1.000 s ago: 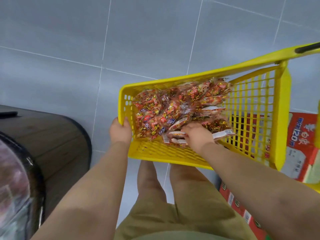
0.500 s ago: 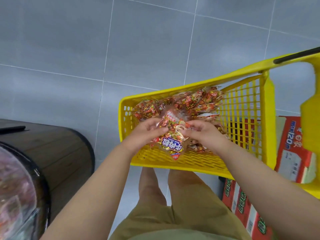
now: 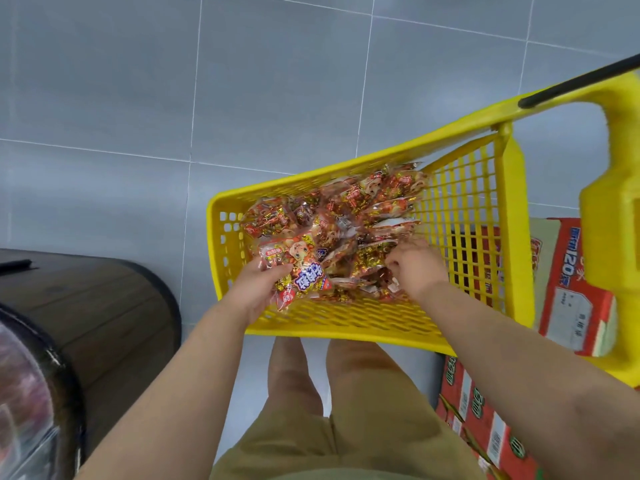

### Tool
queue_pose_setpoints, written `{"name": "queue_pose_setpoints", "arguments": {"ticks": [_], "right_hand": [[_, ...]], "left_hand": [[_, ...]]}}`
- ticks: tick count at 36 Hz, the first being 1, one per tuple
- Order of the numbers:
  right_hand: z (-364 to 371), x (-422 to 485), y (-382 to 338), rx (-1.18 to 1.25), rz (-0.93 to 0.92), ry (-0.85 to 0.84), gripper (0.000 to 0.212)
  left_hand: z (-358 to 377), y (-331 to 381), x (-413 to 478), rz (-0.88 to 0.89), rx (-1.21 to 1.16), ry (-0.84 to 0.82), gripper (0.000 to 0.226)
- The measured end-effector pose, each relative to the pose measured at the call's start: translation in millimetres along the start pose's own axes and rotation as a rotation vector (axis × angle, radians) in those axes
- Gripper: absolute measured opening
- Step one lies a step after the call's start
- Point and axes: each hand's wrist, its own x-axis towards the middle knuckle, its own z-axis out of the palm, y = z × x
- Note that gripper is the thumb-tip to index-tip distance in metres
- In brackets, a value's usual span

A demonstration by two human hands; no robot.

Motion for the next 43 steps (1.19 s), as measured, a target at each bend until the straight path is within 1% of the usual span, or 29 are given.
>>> {"name": "queue_pose_setpoints", "arguments": {"ticks": [2,4,5,6,8,10,11,12,13,14,17,18,19,20,22,24,26,28,29,30,31,32,34,35,36,38,40,41,43], "right_hand": [[-5,-2,7,0.082,-0.077,0.109,0.016],[-19,-8,11,0.311,-0.134,0.217,0.011],[-28,-12,12,0.474,-0.139,0.228,0.008],[-39,-18,11,0.673,-0.116,0.200,0.006],[-60,-29,7,1.063,-0.042,0.127,0.014],[-74,-36,2,1.295,-0.020,0.156,0.023],[-80,-39,-2,1.374,-0.025,0.183,0.025],[-85,-43,-6,1.400,-0.046,0.212,0.026],[-90,-46,-12,1.364,-0.093,0.254,0.024],[-94,-49,-18,1.257,-0.170,0.303,0.020],[-86,-53,-38,0.716,-0.496,0.444,0.014],[-80,-54,-44,0.571,-0.576,0.479,0.016],[-74,-54,-49,0.477,-0.635,0.502,0.019],[-69,-55,-53,0.426,-0.678,0.516,0.022],[-61,-56,-57,0.402,-0.737,0.528,0.022],[-52,-56,-59,0.402,-0.792,0.509,0.021],[-44,-55,-61,0.379,-0.840,0.470,0.025],[-40,-53,-57,0.364,-0.888,0.413,0.023],[-39,-51,-52,0.377,-0.903,0.385,0.020],[-41,-48,-47,0.406,-0.893,0.363,0.021],[-43,-43,-40,0.452,-0.843,0.355,0.025],[-46,-38,-33,0.507,-0.751,0.372,0.028],[-53,-22,-18,0.574,-0.491,0.462,0.028],[-55,-11,-9,0.559,-0.350,0.494,0.027],[-57,1,-1,0.523,-0.219,0.491,0.030],[-57,25,12,0.475,-0.026,0.400,0.039],[-56,43,21,0.457,0.053,0.280,0.045],[-54,49,23,0.417,0.058,0.228,0.044],[-50,55,25,0.281,0.032,0.135,0.035]], "left_hand": [[1,-2,-2,0.001,-0.004,0.034,0.032],[3,-1,-3,0.011,-0.013,0.051,0.031],[5,0,-5,0.012,-0.025,0.059,0.029],[6,1,-6,0.009,-0.039,0.068,0.027],[8,4,-7,-0.009,-0.075,0.081,0.025],[13,10,-11,-0.033,-0.141,0.050,0.026],[17,13,-13,-0.046,-0.186,0.019,0.027],[21,17,-16,-0.053,-0.228,-0.013,0.026],[25,20,-19,-0.059,-0.276,-0.044,0.026],[29,23,-22,-0.060,-0.327,-0.072,0.032],[37,32,-26,-0.013,-0.458,-0.174,0.051],[38,35,-28,0.007,-0.481,-0.213,0.054],[39,36,-30,0.021,-0.475,-0.252,0.056],[40,38,-32,0.030,-0.439,-0.280,0.055],[38,37,-32,0.022,-0.353,-0.299,0.047],[36,36,-30,-0.055,-0.286,-0.322,0.040],[35,33,-29,-0.150,-0.179,-0.301,0.036],[35,27,-27,-0.174,-0.048,-0.226,0.047],[35,24,-25,-0.165,-0.026,-0.193,0.053],[35,21,-23,-0.157,-0.038,-0.170,0.055],[36,19,-22,-0.140,-0.057,-0.147,0.053],[36,17,-21,-0.120,-0.072,-0.115,0.048],[36,15,-17,-0.089,-0.097,-0.062,0.036],[36,14,-16,-0.081,-0.110,-0.055,0.033],[36,14,-15,-0.075,-0.119,-0.050,0.030],[37,13,-13,-0.062,-0.120,-0.039,0.029],[38,14,-13,-0.046,-0.100,-0.019,0.031],[39,13,-13,-0.034,-0.090,-0.009,0.033],[39,13,-12,-0.011,-0.069,0.018,0.036]]}}
